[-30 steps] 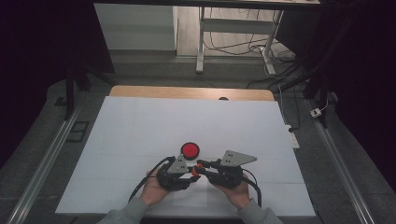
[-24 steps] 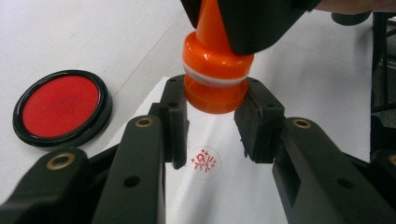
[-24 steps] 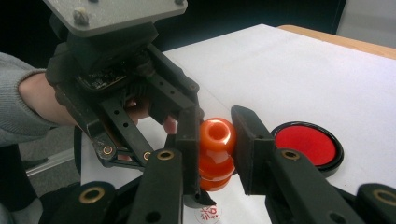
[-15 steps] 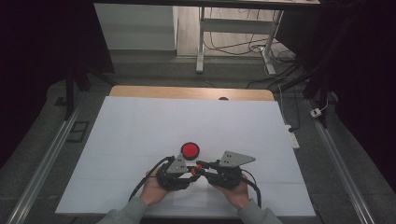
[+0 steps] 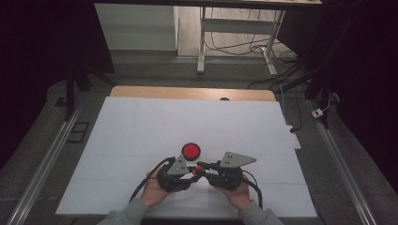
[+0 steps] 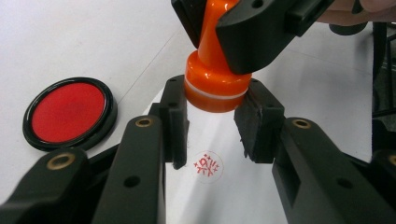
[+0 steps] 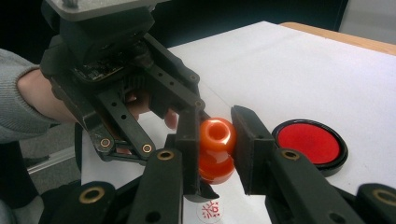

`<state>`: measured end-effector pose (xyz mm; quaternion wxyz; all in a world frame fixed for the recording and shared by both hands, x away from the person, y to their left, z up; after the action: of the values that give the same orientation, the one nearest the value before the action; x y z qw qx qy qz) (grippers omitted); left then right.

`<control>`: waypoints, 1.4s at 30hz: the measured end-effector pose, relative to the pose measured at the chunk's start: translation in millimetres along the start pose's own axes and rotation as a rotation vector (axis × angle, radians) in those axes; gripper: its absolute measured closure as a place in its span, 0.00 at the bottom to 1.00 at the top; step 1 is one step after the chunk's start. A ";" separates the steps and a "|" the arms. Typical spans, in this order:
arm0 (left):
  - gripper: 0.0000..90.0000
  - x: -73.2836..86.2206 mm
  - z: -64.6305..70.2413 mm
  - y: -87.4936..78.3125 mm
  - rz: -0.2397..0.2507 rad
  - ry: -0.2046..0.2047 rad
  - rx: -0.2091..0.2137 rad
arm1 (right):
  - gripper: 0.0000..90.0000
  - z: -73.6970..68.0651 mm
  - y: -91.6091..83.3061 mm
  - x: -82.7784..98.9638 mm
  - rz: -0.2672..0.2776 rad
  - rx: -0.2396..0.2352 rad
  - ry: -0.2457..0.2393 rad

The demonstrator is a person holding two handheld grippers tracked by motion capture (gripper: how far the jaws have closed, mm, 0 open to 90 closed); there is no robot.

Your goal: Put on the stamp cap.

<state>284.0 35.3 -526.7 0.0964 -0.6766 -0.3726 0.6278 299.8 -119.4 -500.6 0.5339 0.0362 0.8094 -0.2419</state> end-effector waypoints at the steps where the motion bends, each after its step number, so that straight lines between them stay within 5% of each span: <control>1: 0.72 -0.1 0.1 -0.2 0.001 0.004 -0.003 | 0.80 0.0 -0.2 -0.1 0.000 -0.001 0.000; 22: 0.73 -2.2 3.8 -1.0 0.002 0.017 -0.050 | 0.80 0.2 -1.5 -0.2 0.014 -0.008 0.006; 42: 0.73 -0.1 4.1 0.6 -0.039 0.011 -0.036 | 0.81 2.0 2.0 8.7 0.031 -0.010 0.041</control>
<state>280.5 33.5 -527.8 0.0985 -0.6742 -0.3963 0.6154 298.4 -120.3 -509.7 0.5212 0.0508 0.8206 -0.2286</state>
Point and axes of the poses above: each handheld gripper's, and its own axes: y roughly forward along the jaws, x roughly out of its underside, z roughly to its right, the point moved 4 cm from there along y, roughly forward along the jaws, and after that the axes turned 13 degrees about y, right-handed, at the moved point
